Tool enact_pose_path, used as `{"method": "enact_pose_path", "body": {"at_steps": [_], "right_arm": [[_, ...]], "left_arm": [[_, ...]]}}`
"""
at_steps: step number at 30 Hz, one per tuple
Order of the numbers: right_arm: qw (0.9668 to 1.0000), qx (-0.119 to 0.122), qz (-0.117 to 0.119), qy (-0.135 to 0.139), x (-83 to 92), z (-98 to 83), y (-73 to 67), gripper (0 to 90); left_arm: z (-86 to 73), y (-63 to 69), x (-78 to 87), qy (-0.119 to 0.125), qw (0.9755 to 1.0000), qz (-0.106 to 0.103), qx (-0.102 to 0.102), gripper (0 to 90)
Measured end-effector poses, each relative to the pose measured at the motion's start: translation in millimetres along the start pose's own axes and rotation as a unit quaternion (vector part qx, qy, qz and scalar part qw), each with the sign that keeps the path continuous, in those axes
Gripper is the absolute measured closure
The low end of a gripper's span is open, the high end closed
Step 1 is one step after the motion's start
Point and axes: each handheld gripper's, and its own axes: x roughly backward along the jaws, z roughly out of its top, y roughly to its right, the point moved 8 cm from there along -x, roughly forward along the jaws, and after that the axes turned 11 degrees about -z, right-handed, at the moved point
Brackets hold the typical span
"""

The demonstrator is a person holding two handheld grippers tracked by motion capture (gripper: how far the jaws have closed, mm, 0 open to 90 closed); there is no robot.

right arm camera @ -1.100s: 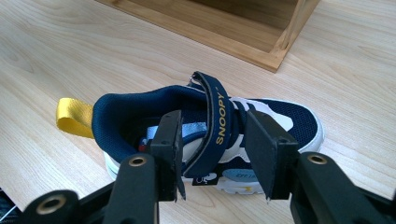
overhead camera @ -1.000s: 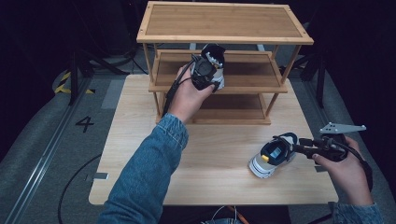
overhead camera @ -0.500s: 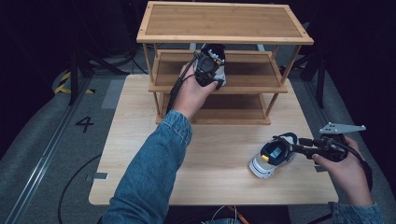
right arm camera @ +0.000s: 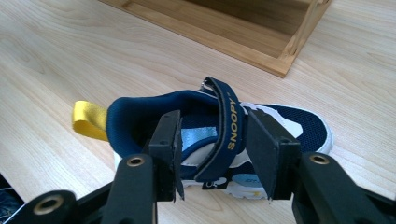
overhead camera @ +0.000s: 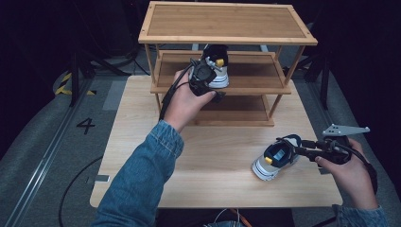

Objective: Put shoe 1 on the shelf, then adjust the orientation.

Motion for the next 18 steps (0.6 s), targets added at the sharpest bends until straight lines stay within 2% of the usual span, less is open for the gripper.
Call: {"method": "enact_pose_path", "body": {"at_steps": [4, 7, 13, 17, 18], "right_arm": [[1.0, 0.005, 0.004, 0.002, 3.4, 3.7, -6.3, 56.3], [0.9999, 0.011, 0.007, 0.002, 4.7, 5.8, -11.8, 55.7], [0.9994, 0.034, 0.008, 0.002, 8.5, 9.2, -20.6, 55.1], [0.999, 0.042, 0.011, -0.005, 11.2, 10.5, -28.3, 51.8], [0.999, 0.042, 0.01, -0.01, 11.3, 9.9, -28.2, 51.8]], "left_arm": [[-15.4, 9.3, 11.4, -0.009, 0.9999, -0.008, -0.006, 32.1], [-30.8, 13.2, 20.6, -0.027, 0.9995, 0.008, -0.017, 31.7], [-60.1, 18.4, 31.9, -0.043, 0.999, 0.006, -0.013, 31.2], [-85.4, 19.1, 31.2, -0.055, 0.9985, -0.004, 0.005, 30.1], [-97.6, 18.6, 29.0, -0.067, 0.9977, -0.006, 0.009, 30.0]]}}
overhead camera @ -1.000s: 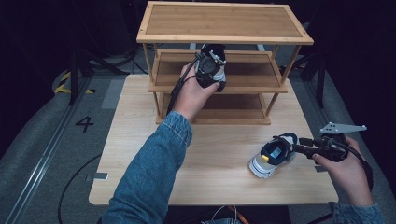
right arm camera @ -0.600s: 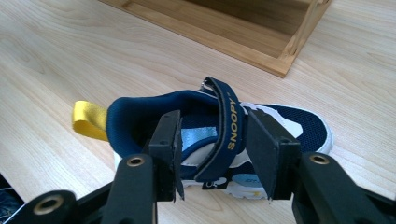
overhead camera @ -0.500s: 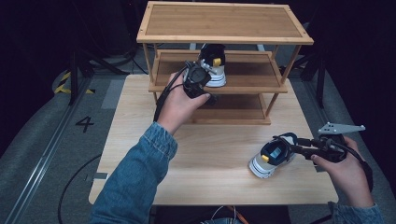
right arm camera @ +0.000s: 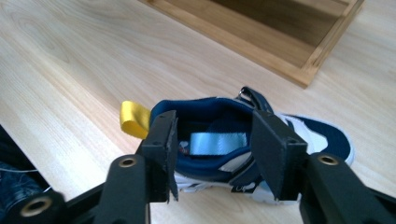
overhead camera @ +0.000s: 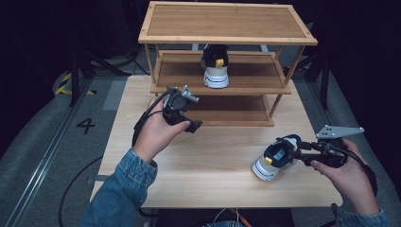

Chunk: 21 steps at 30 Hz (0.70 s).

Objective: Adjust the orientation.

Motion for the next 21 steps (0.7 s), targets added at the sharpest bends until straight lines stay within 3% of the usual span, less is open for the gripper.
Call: {"method": "enact_pose_path", "body": {"at_steps": [4, 5, 8, 12, 14, 16, 19, 21], "right_arm": [[0.9997, 0.002, -0.009, -0.021, 2.3, -5.2, 3.6, 57.5], [0.9997, 0.002, -0.009, -0.021, 2.3, -5.2, 3.6, 57.5], [0.9988, -0.009, -0.017, -0.046, 3.4, -13.1, 12.4, 65.3], [0.9956, -0.015, -0.044, -0.081, 1.0, -25.9, 29.8, 69.1], [0.9941, -0.014, -0.05, -0.095, -2.6, -31.3, 35.6, 71.1], [0.993, -0.018, -0.049, -0.106, -9.0, -37.2, 40.7, 75.2], [0.9905, -0.011, -0.066, -0.12, -19.3, -44.8, 50.8, 87.4], [0.9891, -0.015, -0.068, -0.13, -28.4, -49.6, 56.1, 90.0]], "left_arm": [[-27.1, 1.2, -12.8, -0.02, 0.9997, -0.007, 0.014, 29.9], [-27.1, 1.2, -12.8, -0.02, 0.9997, -0.007, 0.014, 29.9], [-47.3, 3.0, -23.0, -0.037, 0.9989, -0.011, 0.025, 30.0], [-68.3, 2.3, -33.1, -0.049, 0.998, -0.013, 0.037, 30.0], [-75.3, 0.9, -34.7, -0.062, 0.9975, -0.015, 0.03, 29.7], [-80.5, -0.7, -33.2, -0.058, 0.9975, -0.016, 0.036, 28.9], [-90.1, -5.7, -33.3, -0.063, 0.9968, -0.016, 0.046, 28.6], [-97.1, -10.6, -33.1, -0.068, 0.996, -0.01, 0.057, 28.6]]}}
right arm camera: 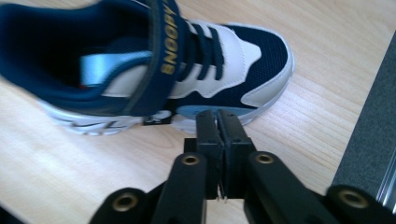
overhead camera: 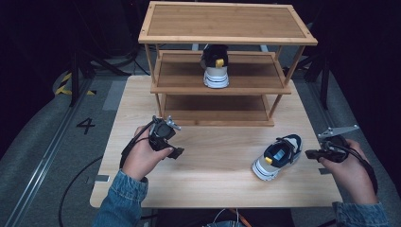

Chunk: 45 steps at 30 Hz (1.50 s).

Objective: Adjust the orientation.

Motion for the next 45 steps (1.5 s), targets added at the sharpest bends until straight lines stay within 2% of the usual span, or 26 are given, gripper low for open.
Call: {"method": "enact_pose_path", "body": {"at_steps": [3, 5, 9, 11, 15, 18, 20, 23, 28, 30, 31, 33, 34, 38, 45], "right_arm": [[0.9999, -0.002, 0.0, -0.015, -13.1, -1.9, 1.9, 90.0], [0.9998, -0.006, -0.007, -0.019, -20.6, -2.1, 4.7, 90.0], [0.999, -0.013, -0.02, -0.039, -33.0, -5.3, 12.1, 90.0], [0.9981, -0.017, -0.028, -0.051, -40.7, -7.3, 16.4, 90.0], [0.9977, -0.028, -0.028, -0.055, -51.8, -8.5, 20.4, 90.0], [0.997, -0.039, -0.024, -0.062, -64.2, -7.6, 21.8, 90.0], [0.997, -0.037, -0.025, -0.062, -64.9, -6.7, 22.3, 90.0], [0.998, -0.042, -0.015, -0.044, -68.2, 2.0, 21.2, 90.0], [0.999, -0.029, -0.02, -0.028, -73.8, 13.1, 16.8, 89.7], [0.9995, -0.022, -0.017, -0.016, -76.6, 21.0, 12.7, 88.3], [0.9996, -0.021, -0.014, -0.009, -78.7, 25.1, 10.5, 87.5], [0.9998, -0.015, -0.016, -0.003, -82.3, 30.4, 7.6, 87.1], [0.9998, -0.013, -0.014, -0.001, -83.7, 33.1, 5.2, 87.1], [0.9998, 0.0, -0.009, 0.017, -88.4, 45.0, -3.0, 86.4], [0.9981, 0.03, -0.004, 0.053, -92.2, 61.2, -17.0, 84.7]], "left_arm": [[-9.0, -6.3, -0.1, -0.004, 0.9999, 0.007, 0.015, 28.6], [-12.2, -8.5, -0.2, -0.005, 0.9999, 0.008, 0.012, 28.4], [-18.1, -13.5, 0.2, -0.001, 0.9998, 0.014, 0.017, 26.7], [-20.9, -14.8, 0.7, 0.008, 0.9995, 0.013, 0.026, 26.4], [-24.9, -17.1, 3.9, 0.021, 0.9992, 0.011, 0.033, 26.4], [-31.8, -18.3, 6.5, 0.022, 0.9986, 0.014, 0.047, 26.4], [-34.0, -18.6, 6.8, 0.02, 0.9986, 0.014, 0.047, 26.4], [-39.0, -17.8, 5.4, 0.018, 0.9984, 0.011, 0.053, 26.2], [-45.5, -17.4, 4.6, 0.011, 0.9983, 0.01, 0.056, 26.2], [-49.0, -18.1, 4.9, 0.013, 0.9979, 0.013, 0.063, 26.2], [-50.0, -19.1, 5.4, 0.011, 0.998, 0.014, 0.06, 26.2], [-53.0, -18.6, 4.7, 0.012, 0.9974, 0.012, 0.069, 26.1], [-54.2, -19.1, 4.5, 0.011, 0.9976, 0.012, 0.068, 26.1], [-58.1, -18.1, 4.8, 0.009, 0.997, 0.013, 0.076, 26.1], [-58.9, -19.0, 4.1, 0.008, 0.9972, 0.014, 0.073, 26.1]]}}
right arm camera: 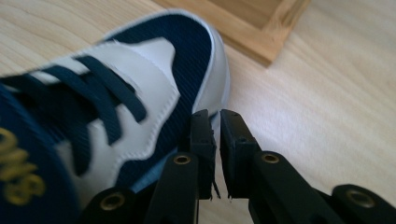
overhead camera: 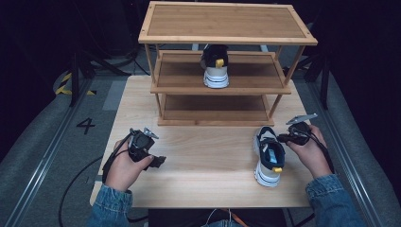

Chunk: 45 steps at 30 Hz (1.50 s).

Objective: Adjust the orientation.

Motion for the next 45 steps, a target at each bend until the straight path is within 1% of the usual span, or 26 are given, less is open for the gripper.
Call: {"method": "enact_pose_path", "body": {"at_steps": [1, 5, 7, 8, 9, 10, 11, 13, 14, 15, 16, 17, 18, 19, 20, 21, 23, 26, 27, 28, 30, 32, 33, 36, 42, 45], "right_arm": [[1.0, 0.005, -0.002, 0.002, 0.0, 1.5, -0.7, 84.7], [0.9999, 0.011, -0.008, 0.008, 0.1, 4.2, -0.4, 82.3], [0.9999, 0.0, -0.001, 0.011, 4.7, 3.6, 1.5, 79.1], [0.9999, 0.0, -0.001, 0.011, 4.7, 3.6, 1.5, 79.1], [0.9999, -0.002, 0.001, 0.015, 10.2, 4.2, 2.3, 77.9], [0.9997, -0.006, 0.012, 0.022, 21.8, 6.1, 0.9, 76.0], [0.9995, -0.005, 0.018, 0.025, 28.9, 7.5, -0.7, 75.0], [0.9984, 0.01, 0.039, 0.04, 51.5, 12.6, -8.9, 73.6], [0.9976, 0.015, 0.051, 0.045, 64.2, 14.9, -15.1, 71.8], [0.9954, 0.035, 0.075, 0.048, 89.5, 17.6, -30.1, 71.3], [0.9945, 0.044, 0.083, 0.047, 98.4, 17.7, -36.1, 71.3], [0.9932, 0.056, 0.093, 0.044, 108.4, 16.7, -43.8, 70.2], [0.9921, 0.065, 0.103, 0.029, 116.5, 13.0, -52.0, 69.4], [0.9915, 0.08, 0.102, 0.013, 121.9, 8.1, -58.6, 70.4], [0.9915, 0.08, 0.102, 0.013, 121.9, 8.1, -58.6, 70.4], [0.9906, 0.096, 0.098, 0.002, 127.1, 4.2, -63.9, 70.5], [0.9894, 0.114, 0.089, -0.009, 135.9, -0.7, -72.7, 71.5], [0.9873, 0.124, 0.096, -0.023, 148.6, -7.7, -84.9, 72.5], [0.9864, 0.127, 0.101, -0.027, 150.6, -9.5, -87.6, 72.8], [0.9845, 0.133, 0.109, -0.036, 152.0, -13.1, -91.8, 72.7], [0.9828, 0.137, 0.113, -0.049, 150.4, -18.4, -95.4, 71.0], [0.9829, 0.141, 0.105, -0.057, 145.7, -21.5, -94.6, 69.7], [0.9829, 0.142, 0.1, -0.06, 143.8, -22.4, -94.1, 69.7], [0.9828, 0.142, 0.1, -0.062, 141.5, -23.2, -95.7, 71.2], [0.9797, 0.166, 0.087, -0.072, 136.1, -23.9, -98.7, 88.1], [0.9799, 0.171, 0.075, -0.071, 136.7, -22.9, -96.0, 90.0]], "left_arm": [[0.0, 0.6, -0.9, -0.001, 1.0, 0.0, 0.002, 26.0], [1.1, 2.3, -3.1, 0.0, 1.0, -0.005, -0.001, 26.0], [1.8, 2.1, -2.4, 0.0, 1.0, -0.005, -0.002, 26.0], [1.8, 2.1, -2.4, 0.0, 1.0, -0.005, -0.002, 26.0], [2.6, 1.6, -2.1, 0.0, 1.0, -0.003, -0.002, 26.0], [3.2, 1.5, -2.2, 0.0, 1.0, -0.005, -0.002, 26.0], [4.4, 0.9, -2.6, 0.001, 1.0, -0.004, -0.005, 26.0], [6.3, 0.8, -3.2, 0.0, 1.0, -0.004, -0.008, 26.0], [7.2, 1.6, -3.7, 0.0, 1.0, -0.006, -0.006, 26.0], [8.8, 1.7, -4.2, 0.001, 0.9999, -0.007, -0.01, 26.0], [10.9, 1.3, -4.4, -0.002, 0.9998, -0.006, -0.016, 26.0], [12.3, 1.8, -5.3, -0.002, 0.9998, -0.009, -0.017, 26.0], [13.2, 2.8, -6.1, -0.001, 0.9999, -0.01, -0.013, 26.0], [14.8, 2.7, -6.7, -0.001, 0.9998, -0.01, -0.017, 26.0], [14.8, 2.7, -6.7, -0.001, 0.9998, -0.01, -0.017, 26.0], [16.9, 2.6, -7.3, -0.002, 0.9996, -0.013, -0.024, 26.0], [19.8, 3.8, -8.3, -0.002, 0.9996, -0.015, -0.022, 25.9], [24.9, 4.4, -10.6, 0.0, 0.9994, -0.018, -0.028, 25.9], [26.6, 4.9, -12.1, 0.0, 0.9994, -0.021, -0.029, 25.9], [27.4, 4.9, -12.7, -0.001, 0.9993, -0.021, -0.03, 25.9], [29.9, 5.3, -15.0, -0.008, 0.9991, -0.021, -0.037, 25.9], [32.0, 7.0, -17.5, -0.008, 0.9988, -0.026, -0.04, 25.9], [32.7, 7.9, -17.9, -0.013, 0.9986, -0.029, -0.041, 25.9], [34.7, 7.7, -19.3, -0.012, 0.9986, -0.029, -0.043, 25.9], [35.1, 6.8, -21.2, -0.014, 0.9985, -0.03, -0.043, 26.0], [35.2, 7.3, -20.5, -0.012, 0.9985, -0.031, -0.043, 25.9]]}}
